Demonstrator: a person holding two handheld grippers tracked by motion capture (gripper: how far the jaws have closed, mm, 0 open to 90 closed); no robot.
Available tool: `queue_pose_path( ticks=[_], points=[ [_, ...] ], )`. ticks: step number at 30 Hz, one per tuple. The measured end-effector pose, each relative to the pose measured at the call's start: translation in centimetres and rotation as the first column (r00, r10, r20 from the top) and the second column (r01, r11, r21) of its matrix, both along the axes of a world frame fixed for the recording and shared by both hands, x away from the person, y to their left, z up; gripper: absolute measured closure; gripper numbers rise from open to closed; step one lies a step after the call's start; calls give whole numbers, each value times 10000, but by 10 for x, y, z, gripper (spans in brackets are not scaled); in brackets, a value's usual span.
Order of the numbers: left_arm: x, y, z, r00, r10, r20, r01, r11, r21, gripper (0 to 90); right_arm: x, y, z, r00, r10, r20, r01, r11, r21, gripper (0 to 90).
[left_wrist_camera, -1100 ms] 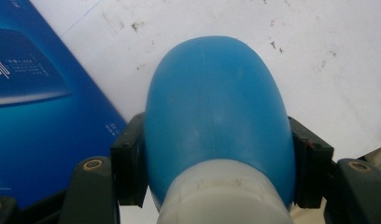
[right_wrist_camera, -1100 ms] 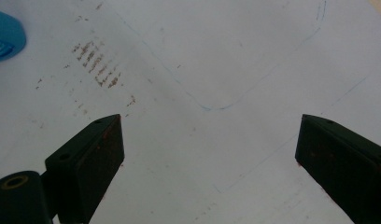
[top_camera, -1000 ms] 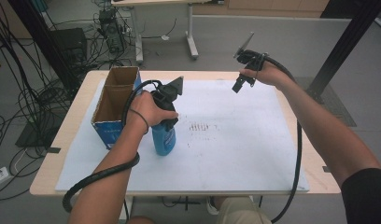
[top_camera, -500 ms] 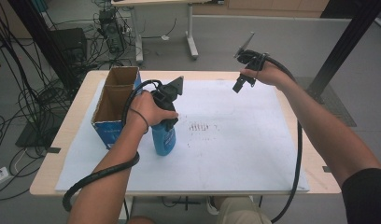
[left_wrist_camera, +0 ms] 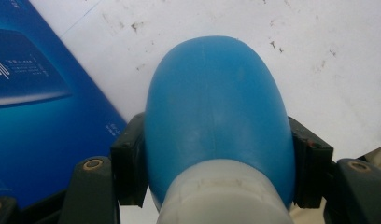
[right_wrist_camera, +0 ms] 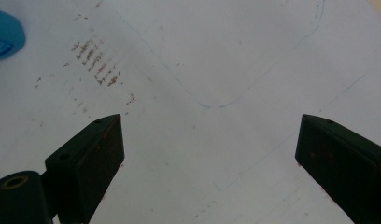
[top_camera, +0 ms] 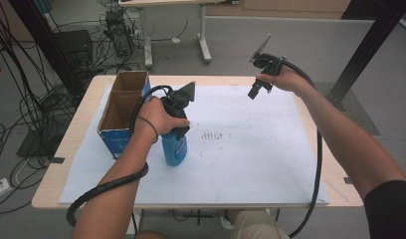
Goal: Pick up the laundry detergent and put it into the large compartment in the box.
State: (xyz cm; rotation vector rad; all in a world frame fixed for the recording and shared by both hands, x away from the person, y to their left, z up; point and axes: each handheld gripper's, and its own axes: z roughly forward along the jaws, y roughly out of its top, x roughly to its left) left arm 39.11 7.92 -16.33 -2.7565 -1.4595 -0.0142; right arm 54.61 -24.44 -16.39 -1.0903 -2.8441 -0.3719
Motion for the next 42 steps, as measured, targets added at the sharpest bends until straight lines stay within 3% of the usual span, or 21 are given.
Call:
queue_pose_path(
  ticks=[42],
  points=[
    [-1,-1,0,9999,149,41,-149,9999,3,369,-1,-1,-2,10000,13,-2,-13,10000,38,81]
  ],
)
